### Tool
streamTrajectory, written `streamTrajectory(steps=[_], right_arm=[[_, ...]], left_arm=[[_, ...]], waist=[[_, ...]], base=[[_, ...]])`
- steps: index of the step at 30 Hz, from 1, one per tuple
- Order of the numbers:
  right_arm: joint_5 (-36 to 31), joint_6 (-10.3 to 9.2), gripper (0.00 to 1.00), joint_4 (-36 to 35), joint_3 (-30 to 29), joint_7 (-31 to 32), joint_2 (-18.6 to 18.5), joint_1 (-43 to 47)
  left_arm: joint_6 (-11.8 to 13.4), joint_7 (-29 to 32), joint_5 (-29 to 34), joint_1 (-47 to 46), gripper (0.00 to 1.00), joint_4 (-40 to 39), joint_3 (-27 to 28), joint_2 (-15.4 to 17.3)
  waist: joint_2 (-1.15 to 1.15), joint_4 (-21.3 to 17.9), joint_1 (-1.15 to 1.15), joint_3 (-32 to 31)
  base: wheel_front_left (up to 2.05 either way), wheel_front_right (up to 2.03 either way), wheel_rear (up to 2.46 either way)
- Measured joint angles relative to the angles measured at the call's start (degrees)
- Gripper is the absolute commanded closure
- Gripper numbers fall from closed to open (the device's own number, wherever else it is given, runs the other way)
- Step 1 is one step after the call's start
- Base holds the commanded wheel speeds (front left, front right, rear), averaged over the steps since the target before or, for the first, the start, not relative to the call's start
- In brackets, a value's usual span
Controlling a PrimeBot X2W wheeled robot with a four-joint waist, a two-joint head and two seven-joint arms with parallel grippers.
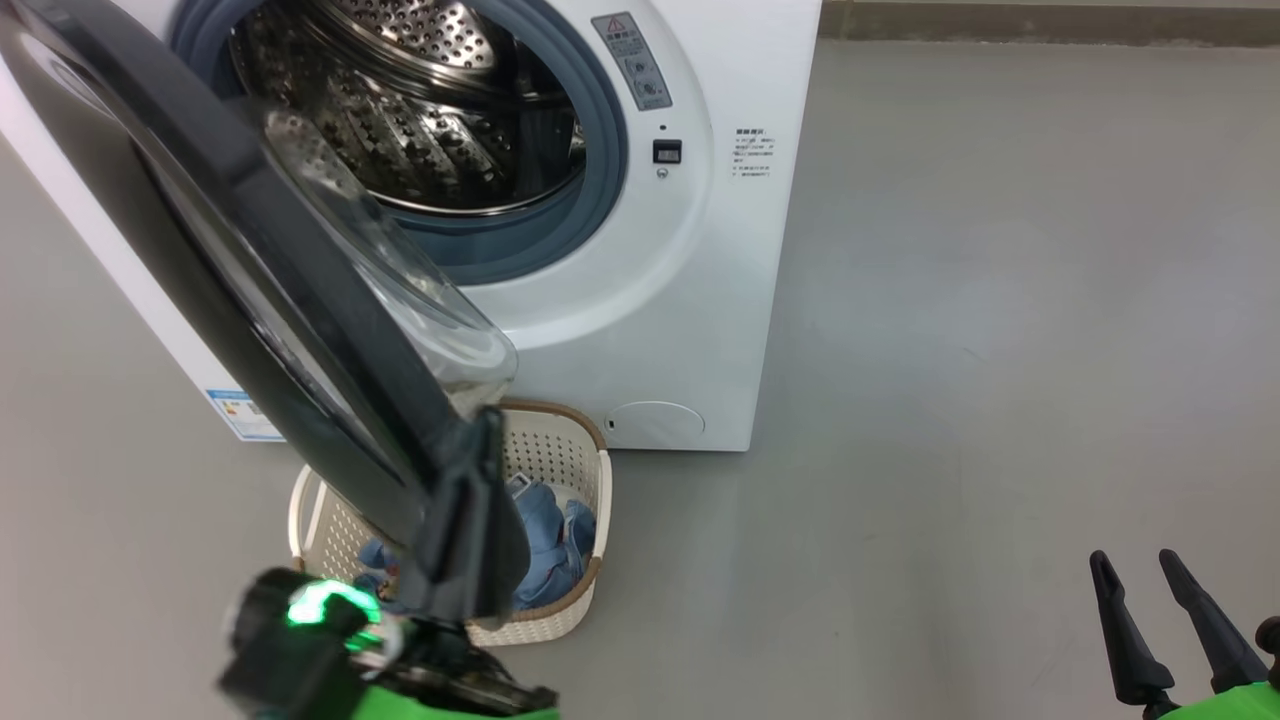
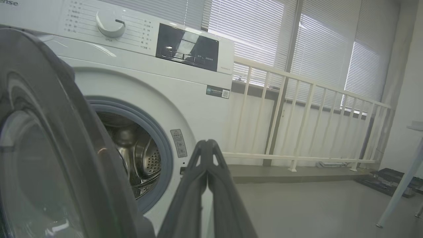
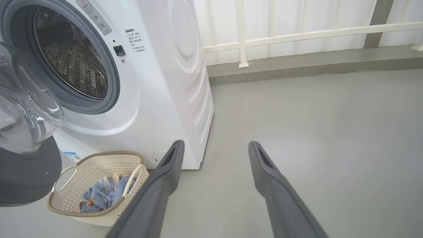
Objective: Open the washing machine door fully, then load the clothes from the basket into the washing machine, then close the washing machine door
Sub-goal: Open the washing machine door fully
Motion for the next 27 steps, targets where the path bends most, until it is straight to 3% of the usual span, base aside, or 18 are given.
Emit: streamTrajectory(steps=[6,15,27], right_arm=[[-0.4,0.00,0.00,-0.2,0.3,0.0,0.2,-0.2],[-0.4,0.00,0.00,-0.3,0.4,0.0,0.2,-0.3],[-0.4,0.00,0.00,-0.5,0.4,0.0,0.2,-0.4]], left_arm=[[0.0,0.0,-3.3,-2.5,1.00,10.3,-5.8,0.1],[0.0,0.1,-8.2,-5.8,1.00,23.2,-5.2,0.1],[-0.5,0.1,-9.2,-6.8,1.00,27.5,-3.6,-0.5]], waist=[[0.00,-0.5,0.00,0.9],[0.00,-0.9,0.00,1.6],[0.00,-0.5,0.00,1.5]], base=[[0.00,0.00,0.00],[0.00,0.00,0.00],[0.00,0.00,0.00]])
